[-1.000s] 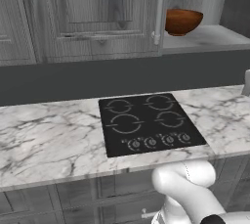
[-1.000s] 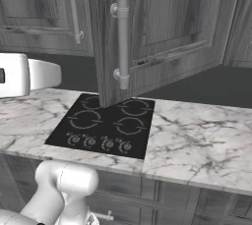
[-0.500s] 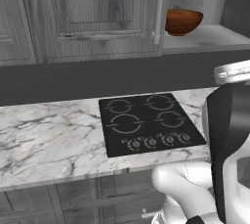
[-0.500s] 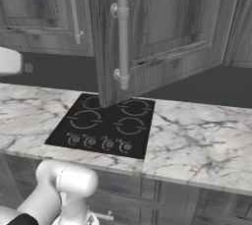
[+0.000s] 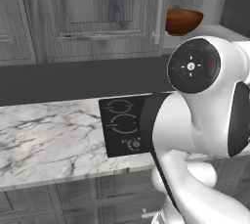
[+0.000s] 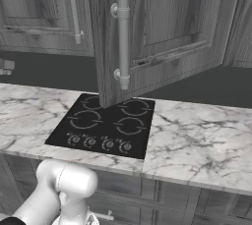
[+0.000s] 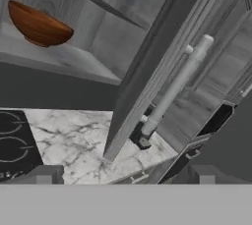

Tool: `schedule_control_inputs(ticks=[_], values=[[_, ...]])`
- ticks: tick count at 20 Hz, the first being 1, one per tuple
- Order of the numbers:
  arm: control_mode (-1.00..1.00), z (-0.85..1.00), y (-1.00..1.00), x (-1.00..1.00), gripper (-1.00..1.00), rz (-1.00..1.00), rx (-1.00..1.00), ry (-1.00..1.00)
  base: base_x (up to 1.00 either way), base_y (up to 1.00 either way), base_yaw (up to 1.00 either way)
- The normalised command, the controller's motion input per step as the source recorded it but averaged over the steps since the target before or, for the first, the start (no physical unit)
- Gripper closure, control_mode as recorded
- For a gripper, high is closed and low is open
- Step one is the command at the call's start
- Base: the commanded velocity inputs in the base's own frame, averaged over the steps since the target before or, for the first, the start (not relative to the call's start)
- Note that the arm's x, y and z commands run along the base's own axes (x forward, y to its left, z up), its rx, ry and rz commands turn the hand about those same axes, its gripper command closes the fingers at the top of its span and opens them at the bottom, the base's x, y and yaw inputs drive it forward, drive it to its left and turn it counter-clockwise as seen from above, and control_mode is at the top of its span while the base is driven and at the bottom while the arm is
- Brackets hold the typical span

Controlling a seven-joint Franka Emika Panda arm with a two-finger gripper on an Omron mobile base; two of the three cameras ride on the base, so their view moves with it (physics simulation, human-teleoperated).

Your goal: Move the bowls from the cabinet to the plates on the dining table.

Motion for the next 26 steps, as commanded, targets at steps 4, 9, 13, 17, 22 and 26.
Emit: schedule_control_inputs(ticks=[4, 9, 13, 17, 22, 26], values=[[-1.0, -0.19, 0.19, 0.3, -1.0, -0.17, -0.12, -0.06, 0.0, 0.0, 0.0], [-1.0, -0.04, 0.01, 0.26, -1.0, -0.08, -0.05, -0.06, 0.0, 0.0, 0.0], [-1.0, 0.0, 0.0, 0.2, -1.0, -0.08, -0.02, -0.04, 0.0, 0.0, 0.0], [-1.0, 0.0, 0.0, 0.17, -1.0, -0.1, -0.02, -0.02, 0.0, 0.0, 0.0], [-1.0, 0.04, -0.08, 0.17, -1.0, -0.1, -0.01, 0.0, 0.0, 0.0, 0.0], [-1.0, 0.06, -0.23, 0.16, -1.0, -0.1, 0.0, 0.0, 0.0, 0.0, 0.0]])
